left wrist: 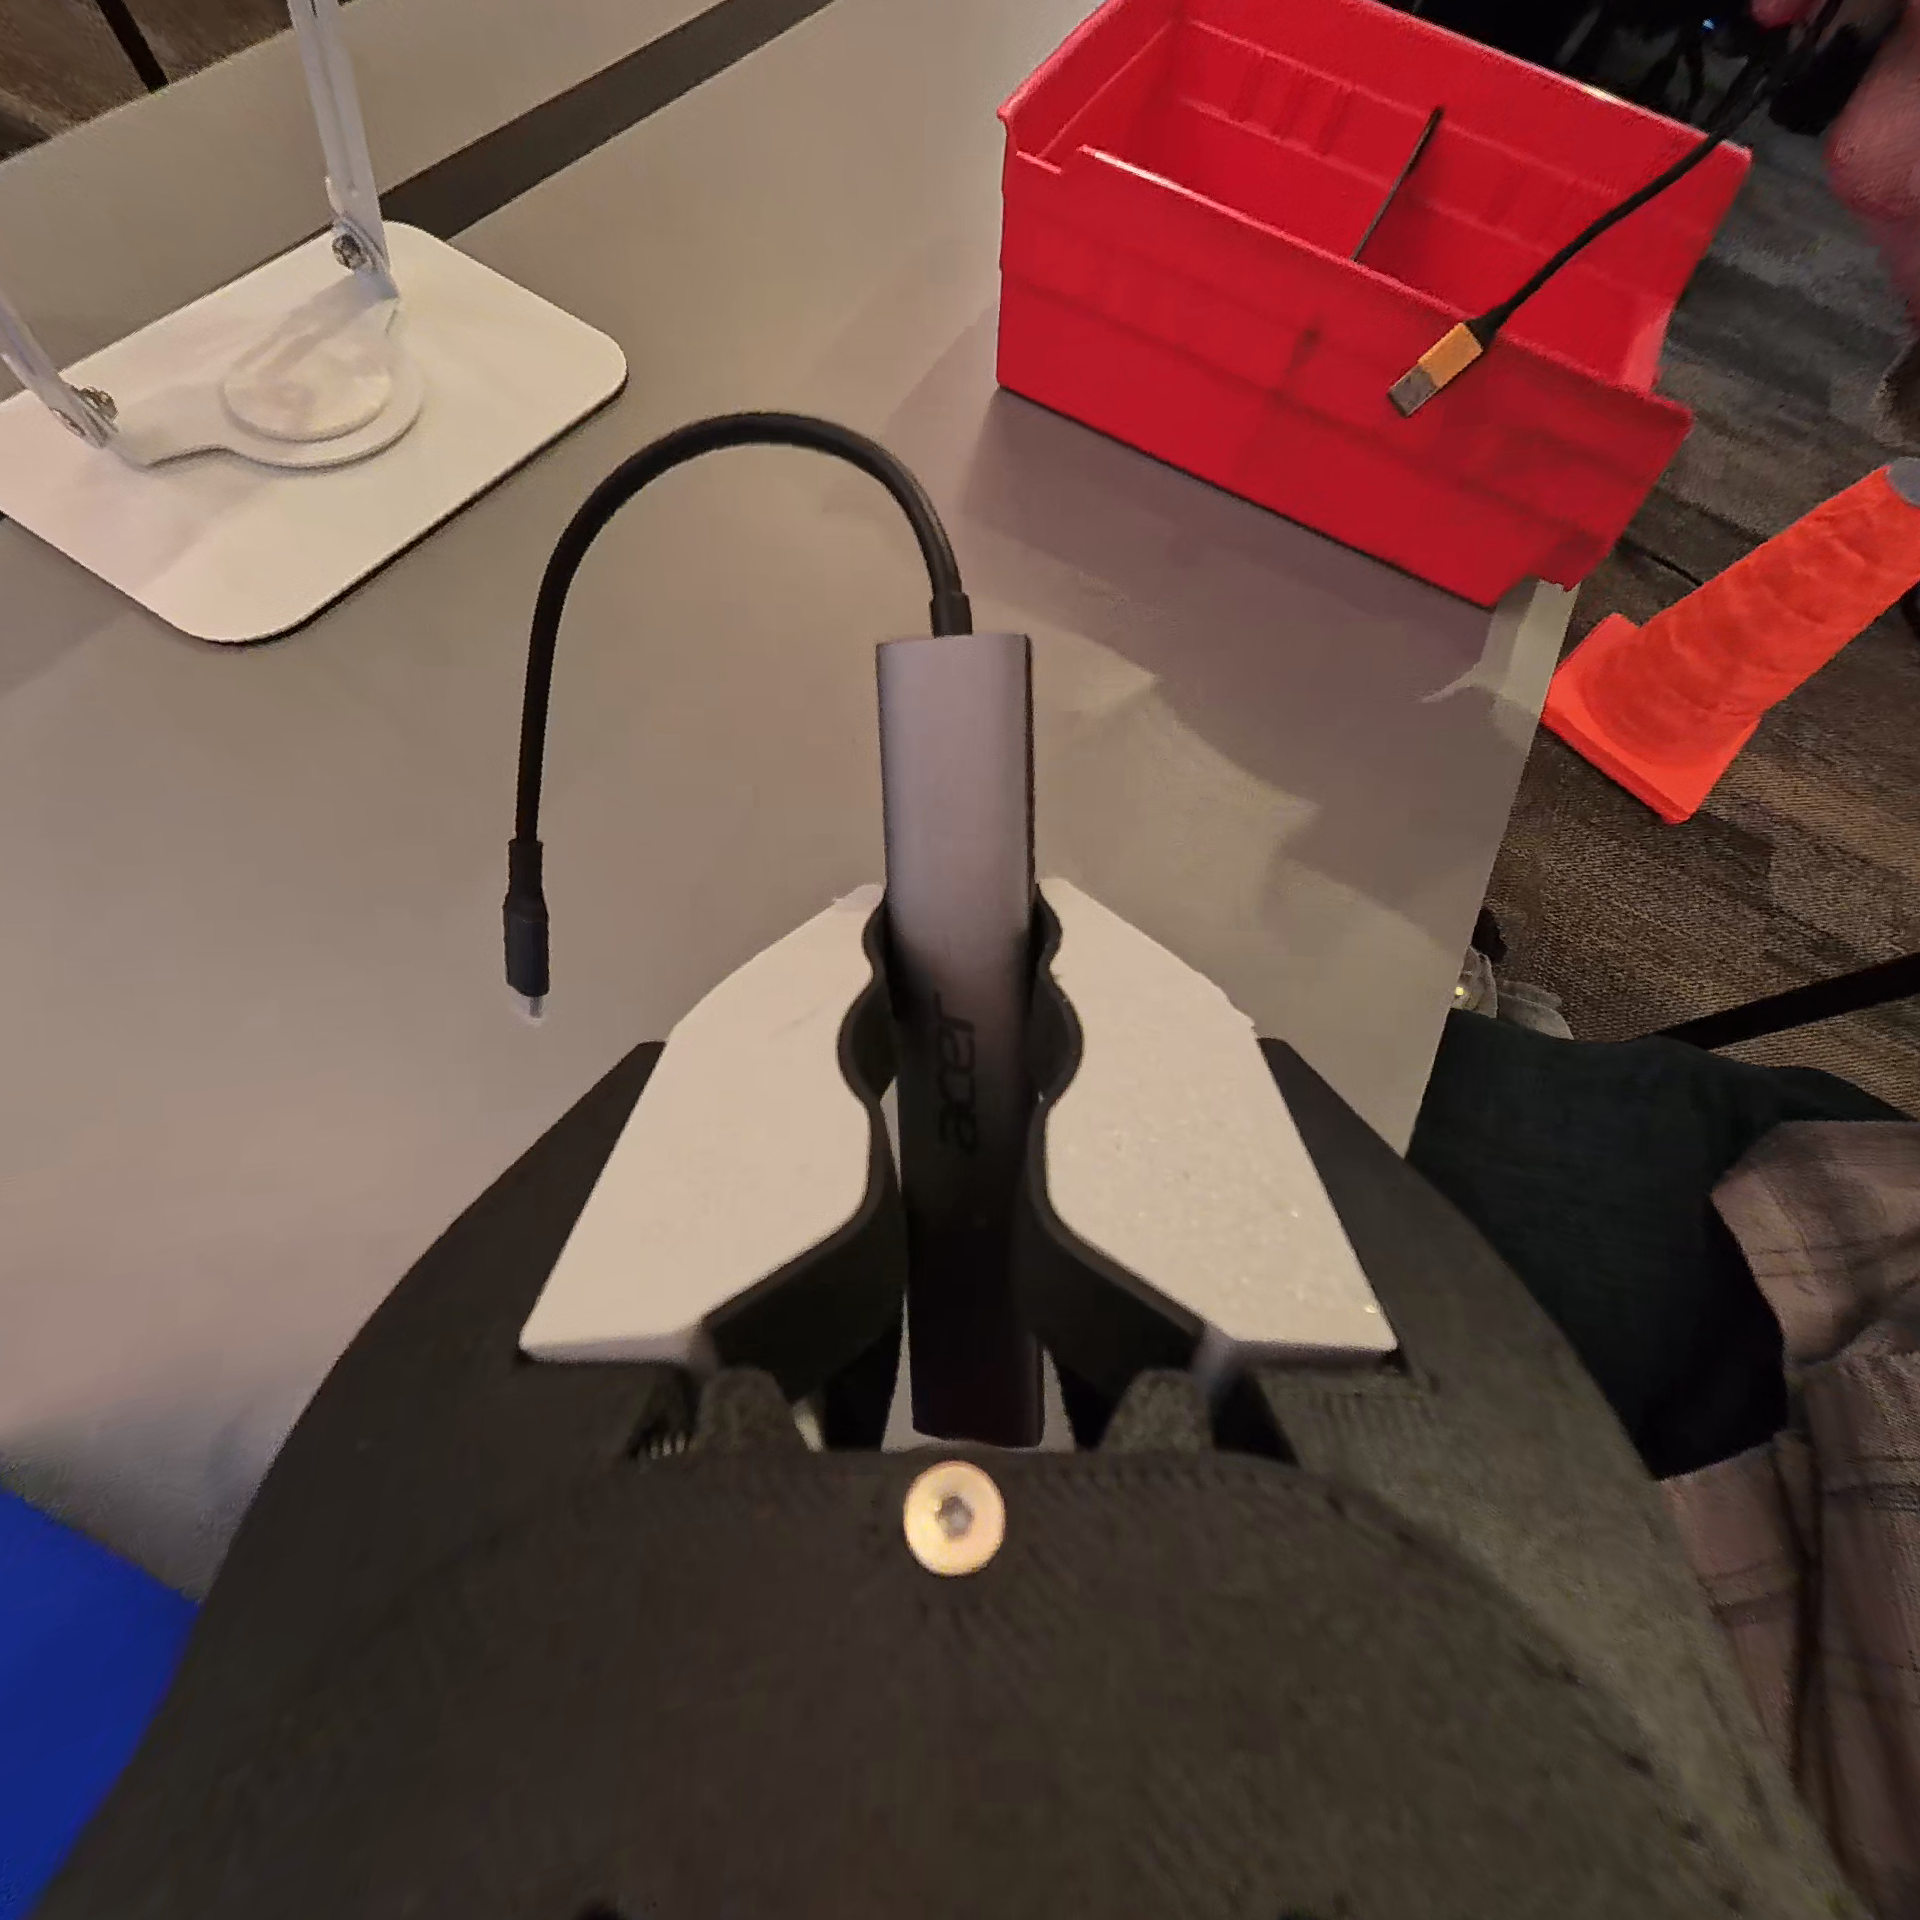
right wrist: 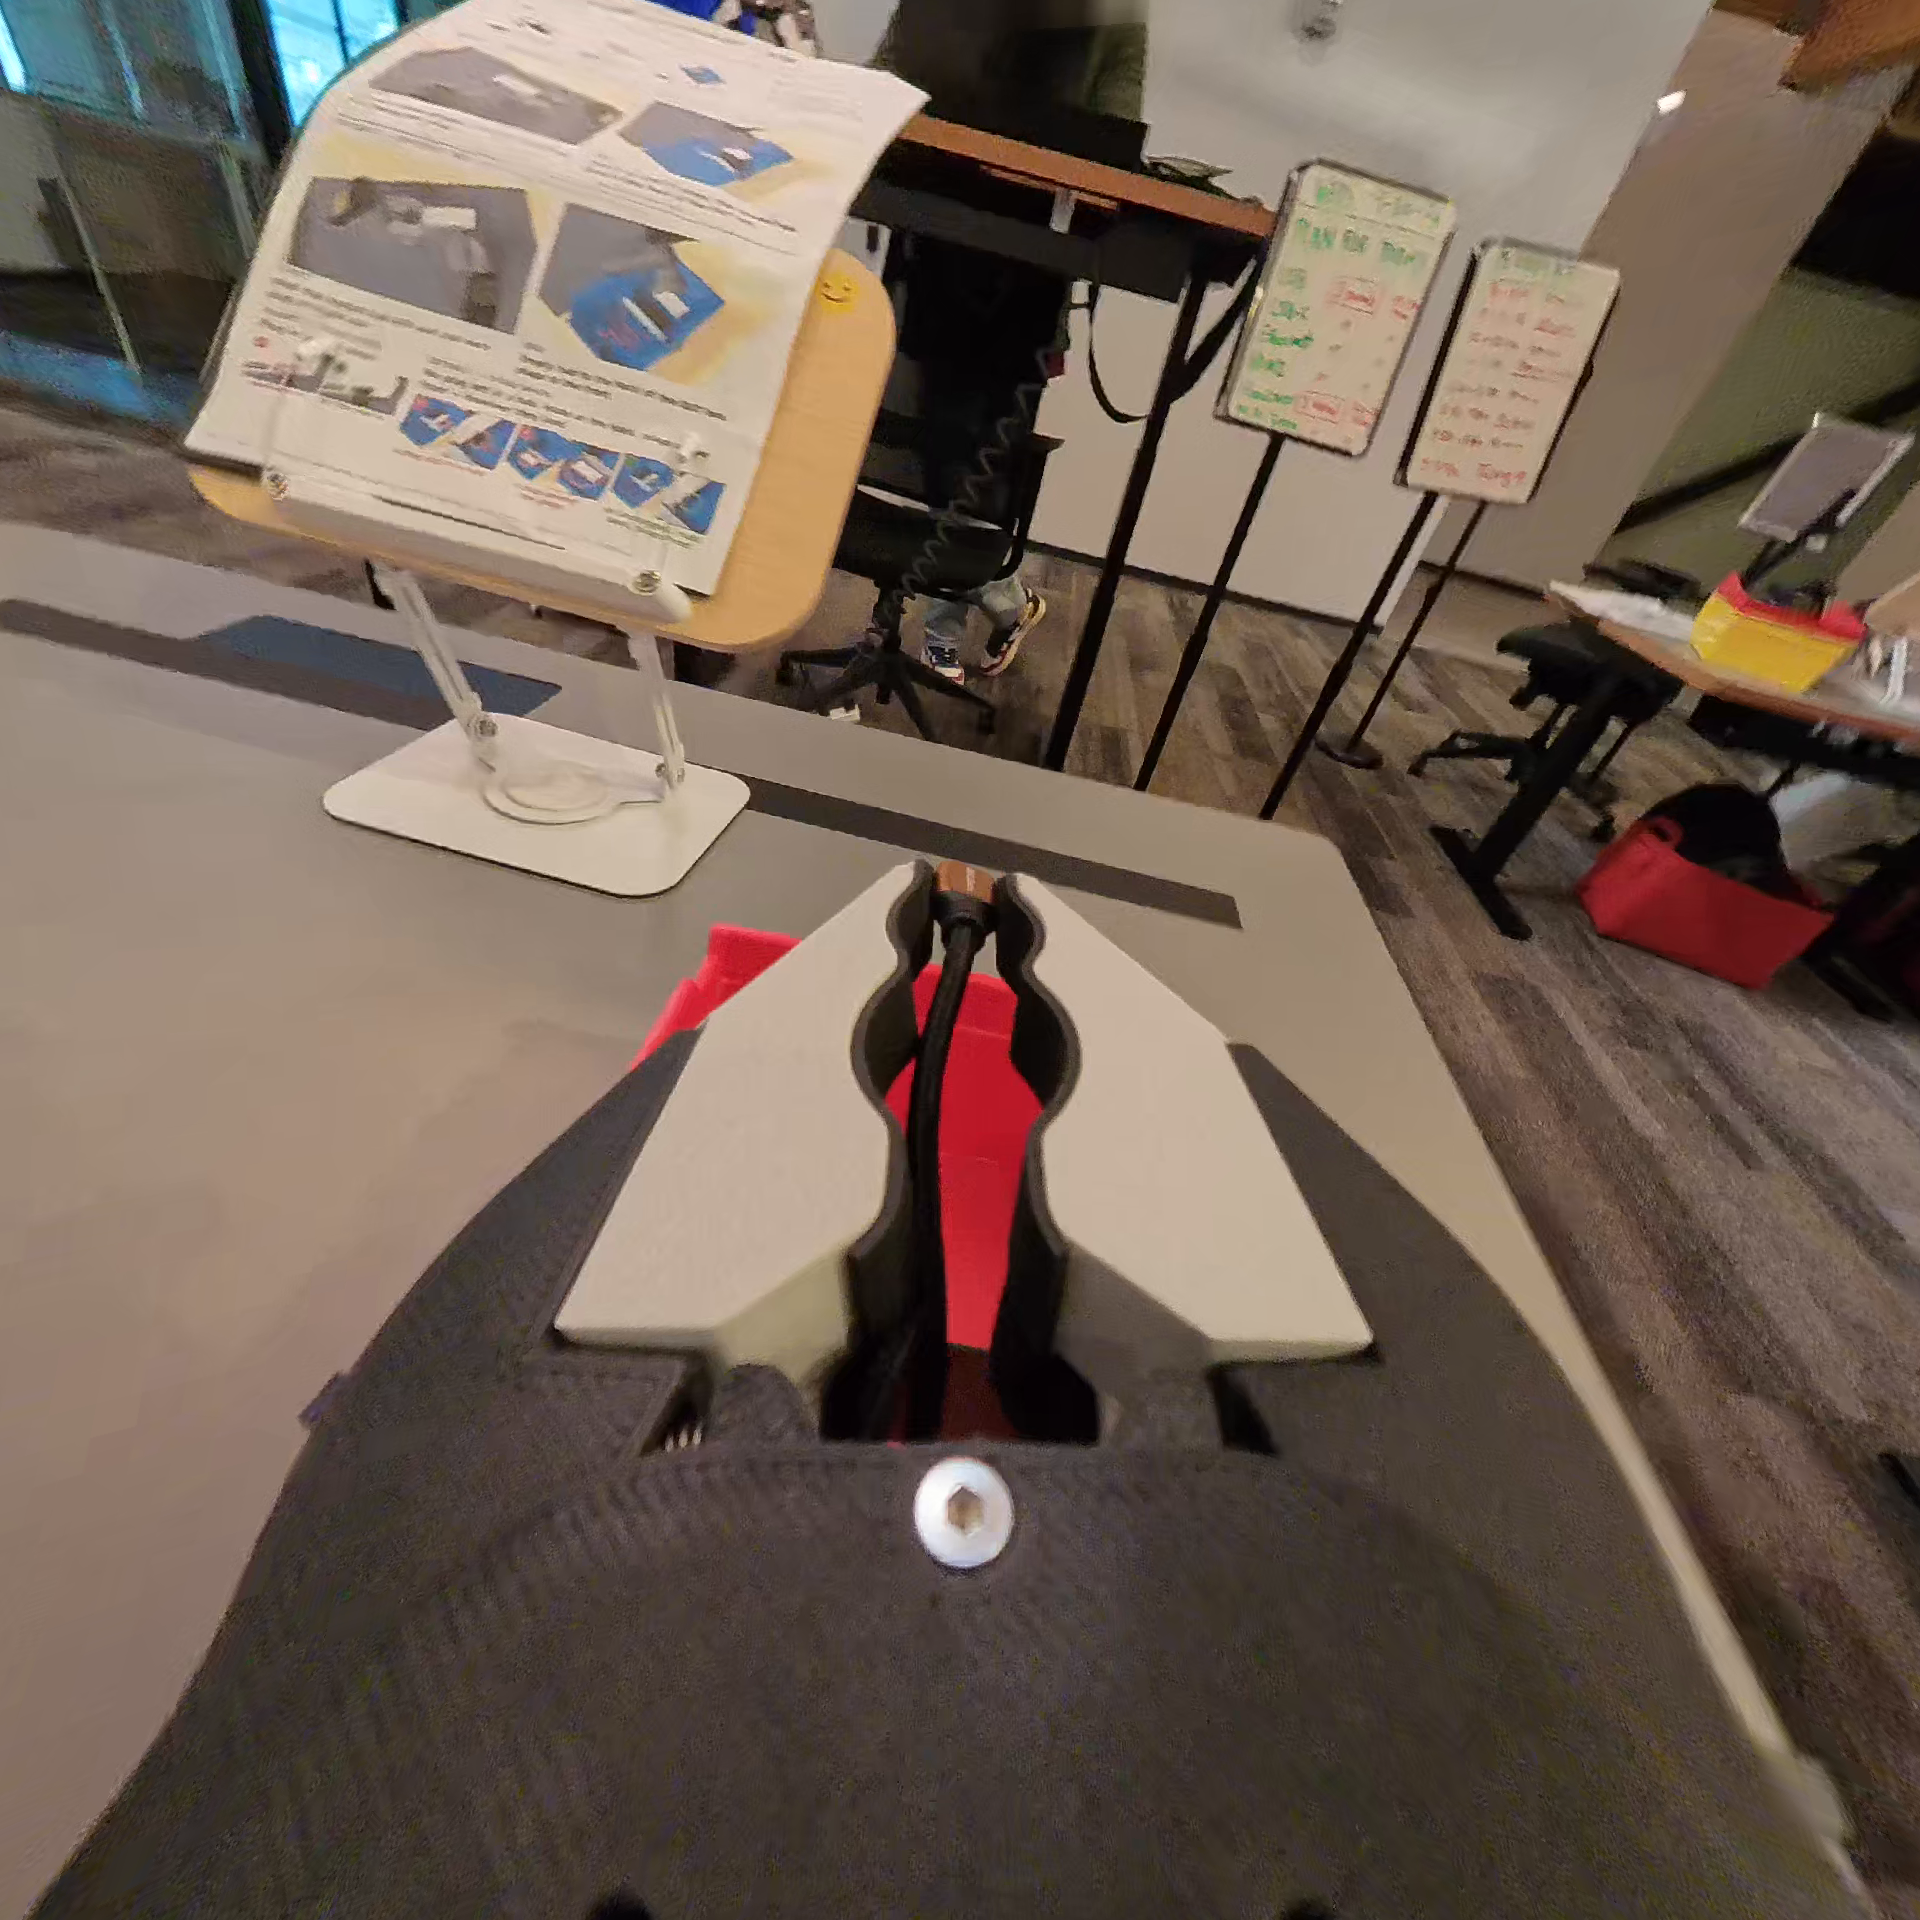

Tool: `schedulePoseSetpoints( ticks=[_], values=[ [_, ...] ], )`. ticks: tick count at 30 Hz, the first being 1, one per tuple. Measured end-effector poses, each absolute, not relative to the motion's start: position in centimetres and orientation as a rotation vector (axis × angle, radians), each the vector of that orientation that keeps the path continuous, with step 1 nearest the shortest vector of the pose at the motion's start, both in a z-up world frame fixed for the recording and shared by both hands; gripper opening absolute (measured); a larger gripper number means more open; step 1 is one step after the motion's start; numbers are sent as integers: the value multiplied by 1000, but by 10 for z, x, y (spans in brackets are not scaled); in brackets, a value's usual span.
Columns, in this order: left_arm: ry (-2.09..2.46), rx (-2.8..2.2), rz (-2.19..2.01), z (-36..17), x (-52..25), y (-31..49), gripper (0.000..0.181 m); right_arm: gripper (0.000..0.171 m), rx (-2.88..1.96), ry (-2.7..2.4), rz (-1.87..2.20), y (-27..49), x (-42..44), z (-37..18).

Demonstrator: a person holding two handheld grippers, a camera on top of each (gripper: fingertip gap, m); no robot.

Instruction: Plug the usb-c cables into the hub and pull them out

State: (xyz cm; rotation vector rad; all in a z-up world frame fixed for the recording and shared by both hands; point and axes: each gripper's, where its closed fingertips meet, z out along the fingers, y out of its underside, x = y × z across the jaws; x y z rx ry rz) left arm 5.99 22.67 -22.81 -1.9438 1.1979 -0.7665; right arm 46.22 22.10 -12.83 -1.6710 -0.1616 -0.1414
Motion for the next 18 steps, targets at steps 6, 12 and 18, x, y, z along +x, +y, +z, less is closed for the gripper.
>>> schedulePoseSetpoints(
  ticks=[6, 12, 18],
  values=[
    [1186, -1964, -772, -238, 57, 227, 21, 9, -1589, 17, -38, 202, 503, -116],
    [1181, -1979, -782, -244, 57, 228, 20, 9, -1565, -53, -15, 201, 499, -62],
    [1176, -1980, -794, -250, 59, 225, 21, 9, -1602, -55, -31, 207, 497, -96]
  ],
)
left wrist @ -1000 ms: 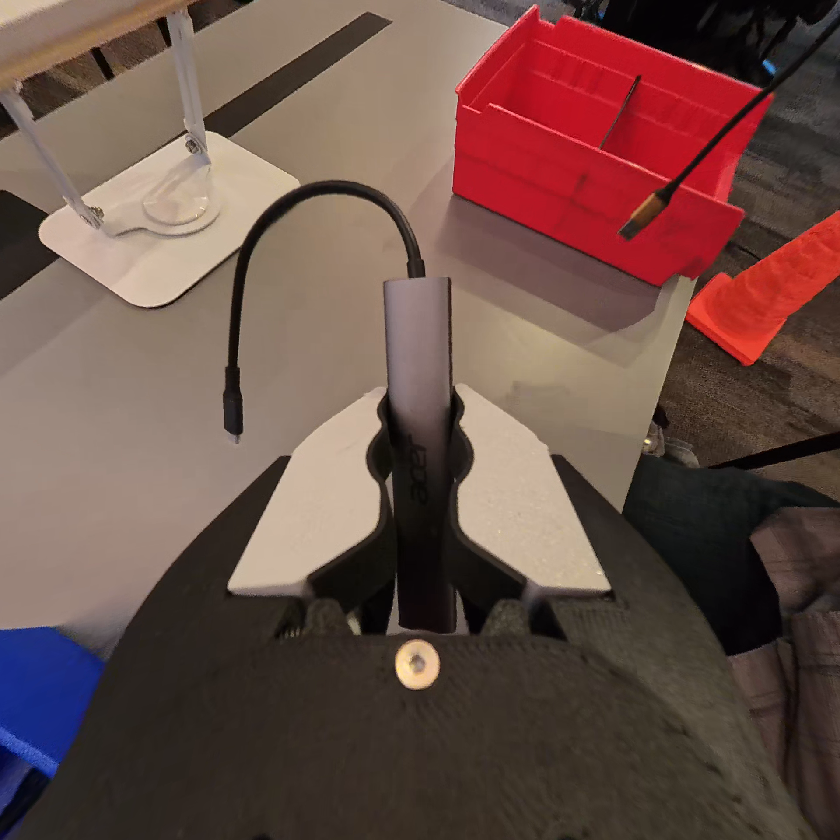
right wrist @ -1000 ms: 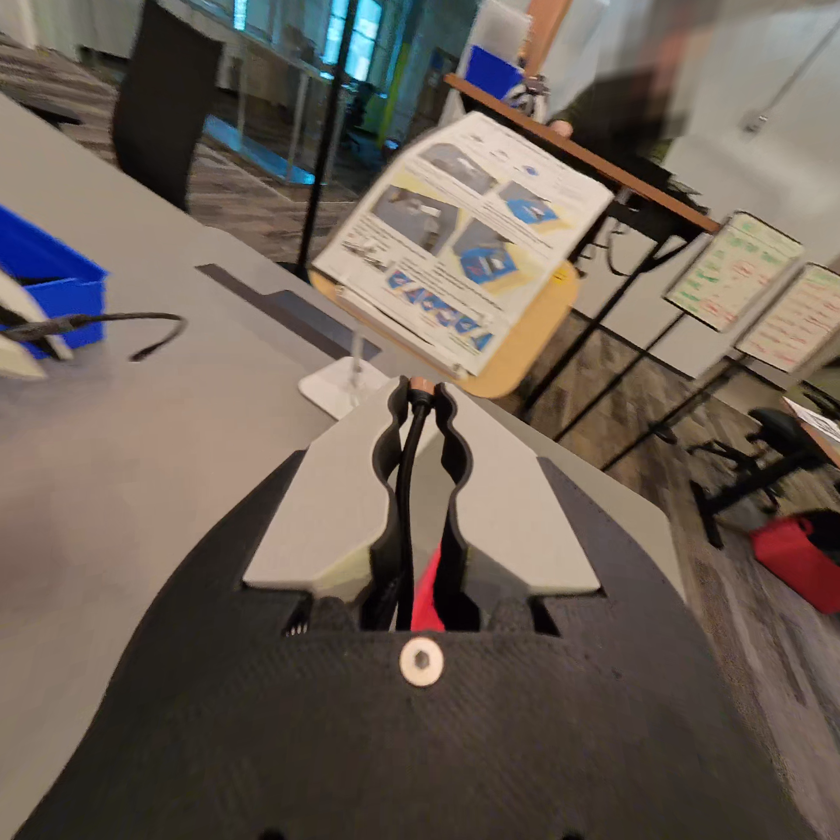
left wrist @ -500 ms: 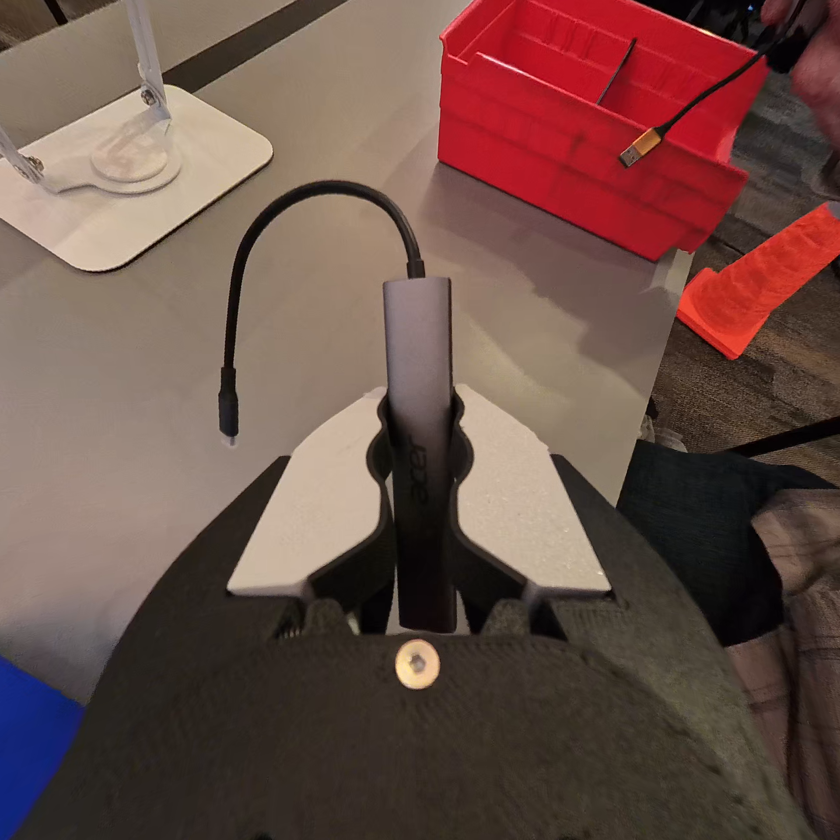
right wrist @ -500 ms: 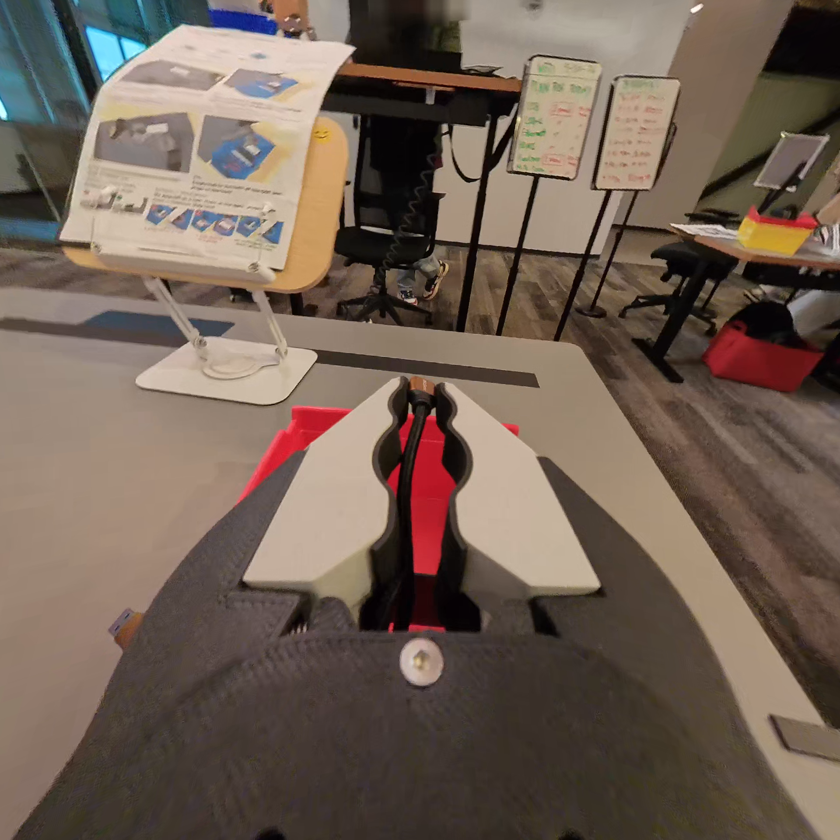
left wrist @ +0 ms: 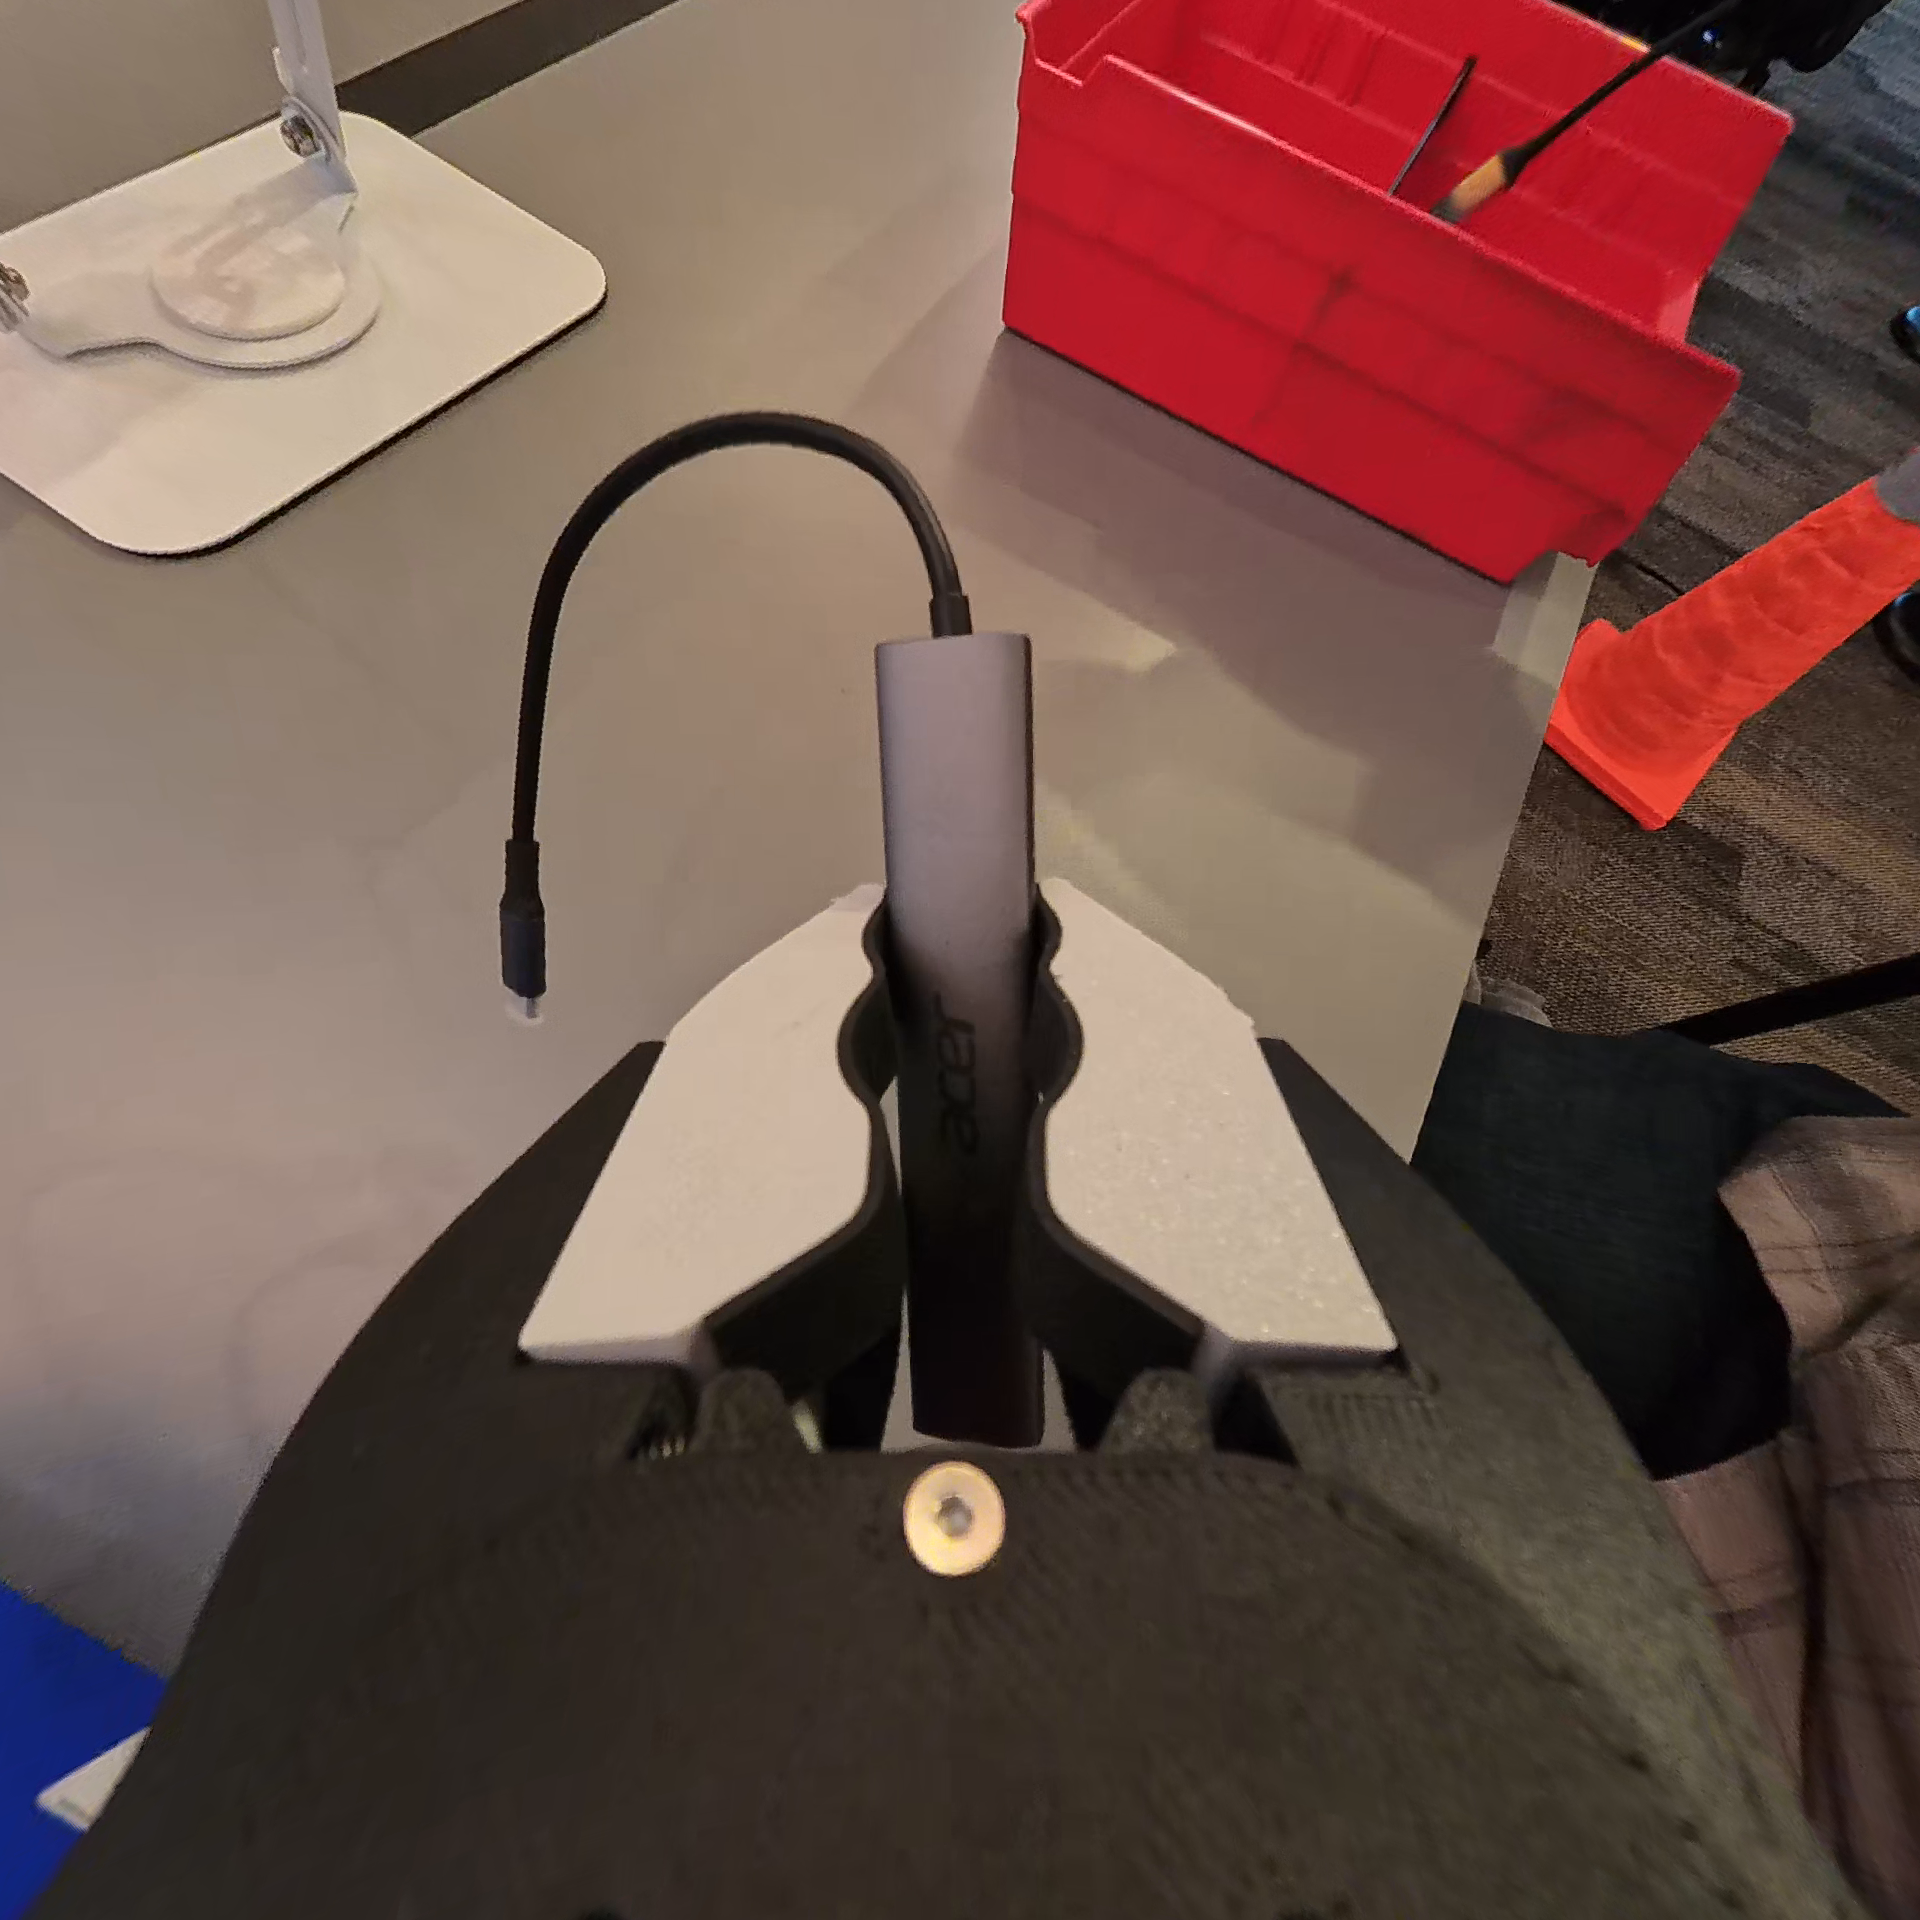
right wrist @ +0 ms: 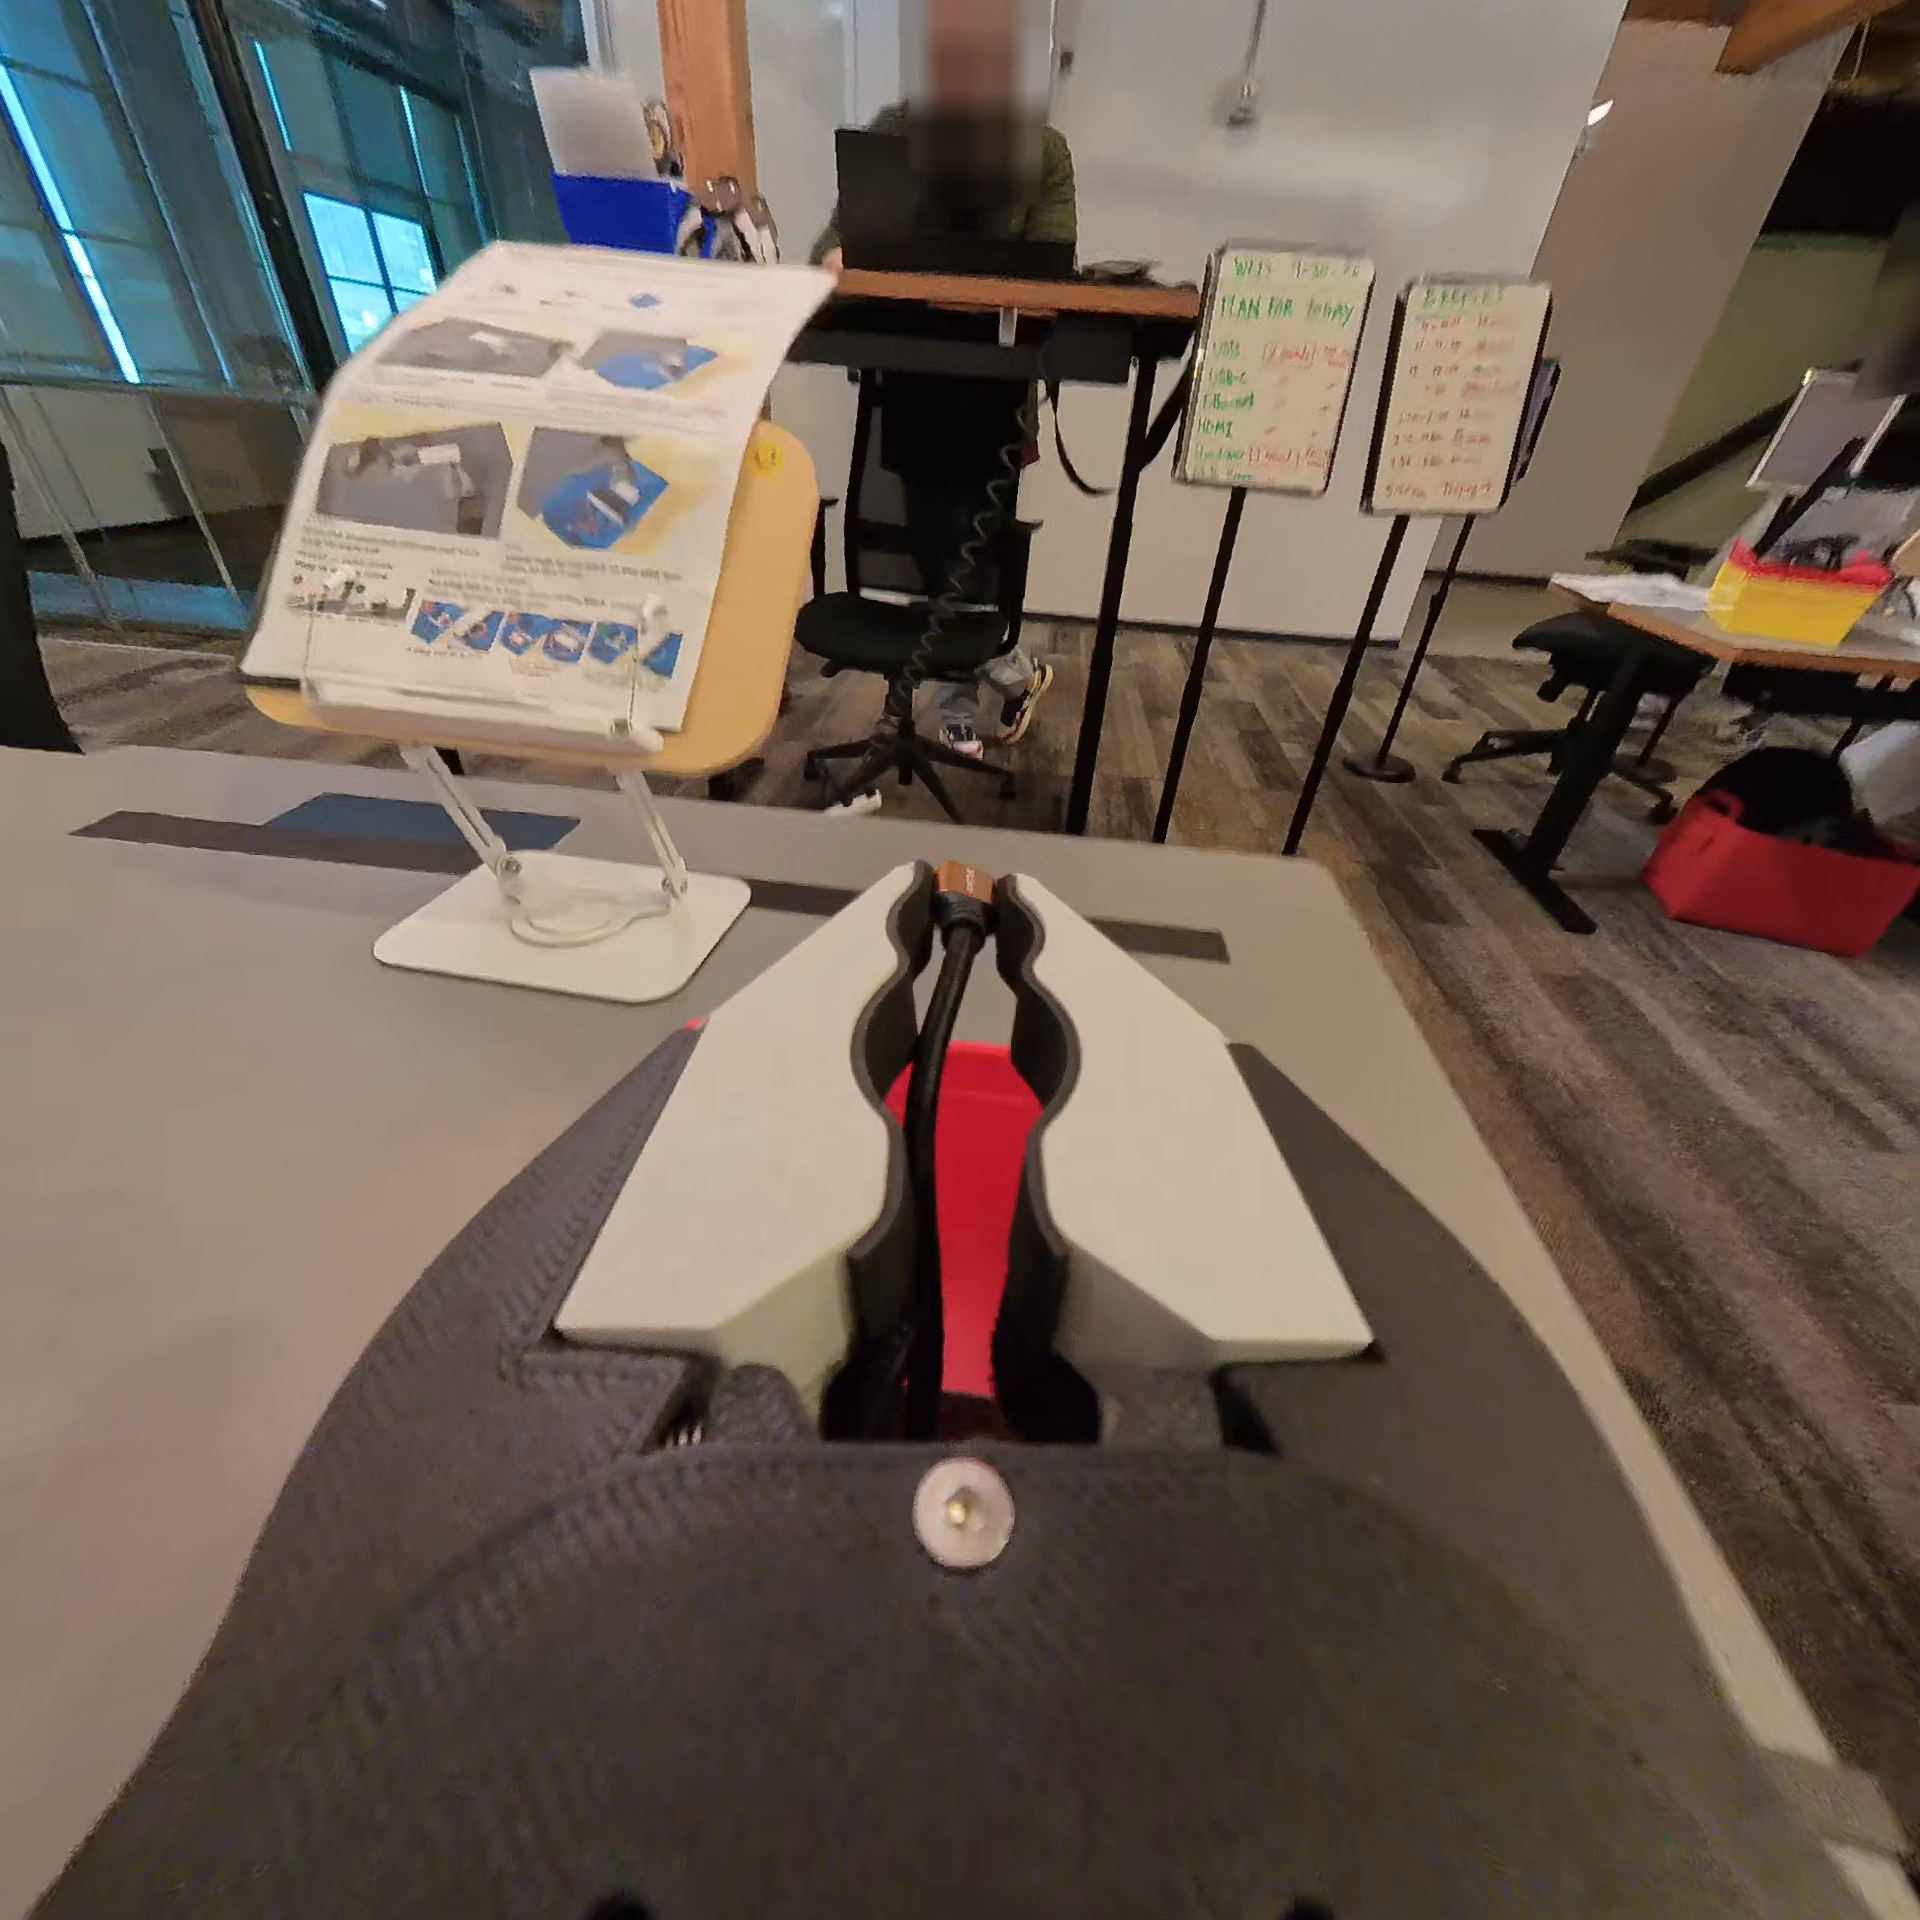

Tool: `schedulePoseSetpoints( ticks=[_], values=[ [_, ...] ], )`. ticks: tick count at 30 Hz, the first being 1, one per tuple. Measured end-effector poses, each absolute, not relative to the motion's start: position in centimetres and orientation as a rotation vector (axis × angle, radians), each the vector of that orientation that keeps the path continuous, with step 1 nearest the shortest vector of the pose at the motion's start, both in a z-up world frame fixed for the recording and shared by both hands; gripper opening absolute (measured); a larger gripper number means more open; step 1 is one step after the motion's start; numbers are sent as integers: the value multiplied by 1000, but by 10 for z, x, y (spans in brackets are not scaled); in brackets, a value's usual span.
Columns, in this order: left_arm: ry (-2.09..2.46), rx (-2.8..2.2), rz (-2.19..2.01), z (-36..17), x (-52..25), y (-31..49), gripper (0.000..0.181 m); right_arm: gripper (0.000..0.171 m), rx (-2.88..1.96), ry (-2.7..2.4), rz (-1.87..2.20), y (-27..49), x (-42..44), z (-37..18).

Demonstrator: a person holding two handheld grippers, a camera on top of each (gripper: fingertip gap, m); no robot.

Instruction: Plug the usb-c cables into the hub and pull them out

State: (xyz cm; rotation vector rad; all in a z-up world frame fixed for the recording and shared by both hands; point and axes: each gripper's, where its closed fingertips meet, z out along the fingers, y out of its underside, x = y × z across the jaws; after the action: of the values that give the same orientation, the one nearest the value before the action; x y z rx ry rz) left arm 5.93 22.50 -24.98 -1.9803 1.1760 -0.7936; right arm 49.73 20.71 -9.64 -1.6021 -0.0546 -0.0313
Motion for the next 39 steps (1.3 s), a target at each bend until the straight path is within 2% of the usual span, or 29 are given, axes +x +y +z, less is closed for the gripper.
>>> schedulePoseSetpoints(
  ticks=[10, 15, 18, 26, 29, 34, 39],
  values=[
    [1171, -1994, -802, -257, 56, 224, 21, 13, -1964, -67, 45, 213, 492, -237],
    [1181, -1999, -807, -263, 60, 222, 20, 21, -2162, -336, -113, 204, 484, -271],
    [1193, -2002, -805, -265, 62, 221, 20, 24, -2200, -546, -245, 199, 480, -273],
    [1234, -1990, -764, -266, 65, 219, 21, 57, -2325, -841, -332, 180, 468, -263],
    [1246, -1989, -766, -266, 65, 218, 21, 57, -2244, -887, -315, 178, 449, -236],
    [1294, -1971, -764, -262, 69, 213, 21, 51, -2002, -1113, -195, 176, 359, -191],
    [1392, -1934, -774, -256, 79, 199, 21, 53, -1690, -1412, -146, 175, 237, -178]
  ],
)
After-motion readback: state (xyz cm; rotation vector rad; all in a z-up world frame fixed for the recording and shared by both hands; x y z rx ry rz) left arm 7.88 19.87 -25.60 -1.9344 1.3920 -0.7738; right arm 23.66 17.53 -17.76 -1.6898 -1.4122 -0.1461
